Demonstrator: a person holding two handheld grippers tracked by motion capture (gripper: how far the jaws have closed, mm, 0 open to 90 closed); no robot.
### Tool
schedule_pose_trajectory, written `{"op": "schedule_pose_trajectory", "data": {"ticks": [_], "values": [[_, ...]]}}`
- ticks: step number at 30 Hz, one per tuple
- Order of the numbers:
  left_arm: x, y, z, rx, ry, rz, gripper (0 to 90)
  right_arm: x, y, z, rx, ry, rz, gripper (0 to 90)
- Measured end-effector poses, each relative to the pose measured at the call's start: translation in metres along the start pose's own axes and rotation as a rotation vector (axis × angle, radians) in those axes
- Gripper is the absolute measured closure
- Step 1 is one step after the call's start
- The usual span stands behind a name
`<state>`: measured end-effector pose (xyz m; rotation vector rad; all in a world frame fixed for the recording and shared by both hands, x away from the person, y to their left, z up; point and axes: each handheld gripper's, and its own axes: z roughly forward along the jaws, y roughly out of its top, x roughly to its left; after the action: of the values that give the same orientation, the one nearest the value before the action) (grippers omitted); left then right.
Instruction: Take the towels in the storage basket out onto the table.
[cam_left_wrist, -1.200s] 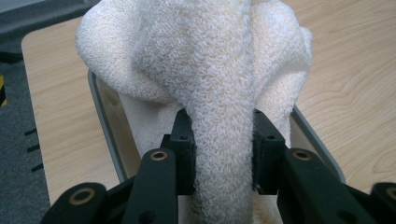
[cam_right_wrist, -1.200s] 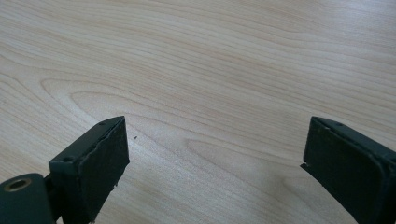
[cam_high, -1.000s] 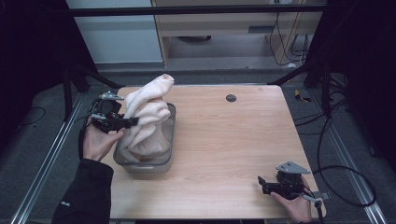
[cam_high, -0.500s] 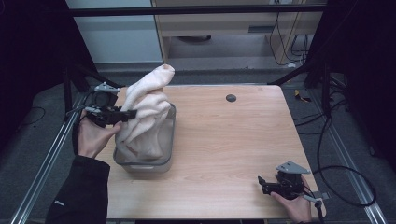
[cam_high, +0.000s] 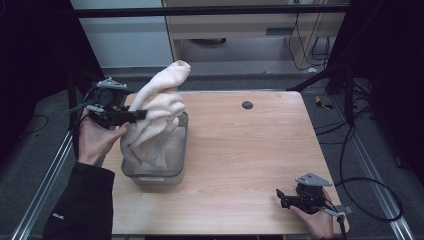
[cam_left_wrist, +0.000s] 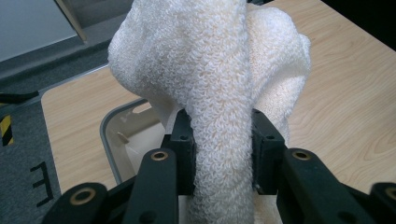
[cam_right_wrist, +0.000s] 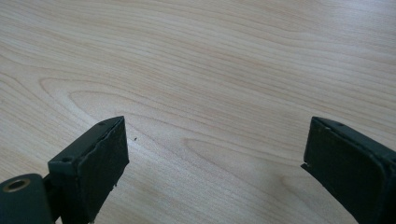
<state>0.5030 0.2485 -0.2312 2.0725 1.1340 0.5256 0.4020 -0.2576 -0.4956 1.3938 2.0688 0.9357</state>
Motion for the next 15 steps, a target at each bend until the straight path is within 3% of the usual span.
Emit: {"op": "schedule_pose_trajectory", "data": {"ticks": [15], "values": [[-0.007, 0.017, -0.021, -0.029, -0.007, 0.02, 67.4, 0.0, 0.0, 0.0, 0.002, -0.001, 0.0, 6.5]]}}
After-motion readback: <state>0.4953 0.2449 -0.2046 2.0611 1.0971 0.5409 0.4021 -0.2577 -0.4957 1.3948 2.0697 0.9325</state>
